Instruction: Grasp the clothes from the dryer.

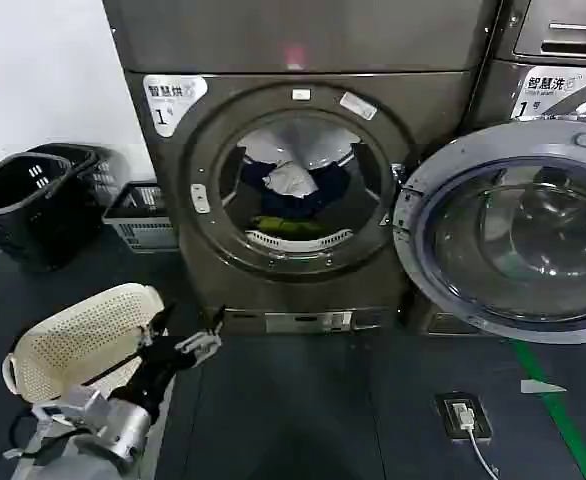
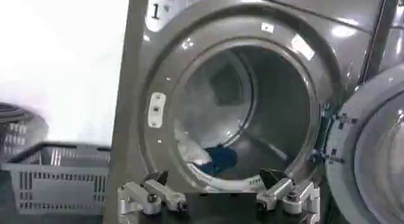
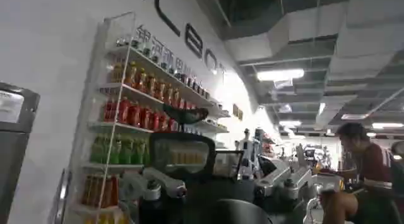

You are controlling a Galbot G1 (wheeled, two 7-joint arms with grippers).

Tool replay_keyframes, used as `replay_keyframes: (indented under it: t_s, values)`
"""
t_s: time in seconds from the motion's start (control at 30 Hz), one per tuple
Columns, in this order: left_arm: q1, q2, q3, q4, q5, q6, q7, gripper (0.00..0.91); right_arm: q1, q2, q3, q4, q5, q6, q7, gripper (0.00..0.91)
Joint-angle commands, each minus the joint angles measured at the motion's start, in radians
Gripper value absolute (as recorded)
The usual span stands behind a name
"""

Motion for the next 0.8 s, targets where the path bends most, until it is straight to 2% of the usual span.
replay_keyframes:
  t_s: [0.03,0.07,0.13,0.2,0.23,0.37,0.8]
  values:
    - [-0.001,0.007,-0.007,-0.006,-0.04,0.002,-0.013,0.907,-0.004,-0.001,-0.002,0.008,-0.01,-0.002,-0.002,0.907]
    - [0.0,0.008,-0.008,-0.008,-0.036,0.001,-0.01,0.907,-0.005,-0.002,-0.008,0.007,-0.003,0.006,0.004,0.907]
    - [0.0,0.008,-0.009,-0.009,-0.032,-0.003,-0.007,0.907,-0.01,-0.003,-0.031,-0.001,-0.013,0.078,0.055,0.907]
    - [0.001,0.007,-0.009,-0.008,-0.023,-0.005,-0.006,0.907,-0.004,-0.007,-0.023,-0.006,0.003,0.063,0.035,0.907]
    - [0.003,0.007,-0.009,-0.008,-0.019,-0.009,-0.002,0.907,-0.002,-0.003,-0.024,-0.01,0.018,0.088,0.023,0.907]
    - [0.007,0.009,-0.01,-0.013,-0.006,-0.014,0.002,0.907,0.001,0.002,-0.027,-0.006,0.011,0.074,-0.005,0.907]
    - [0.015,0.018,-0.038,-0.018,0.0,-0.024,0.011,0.907,-0.005,0.004,-0.02,-0.002,0.03,0.079,-0.006,0.907]
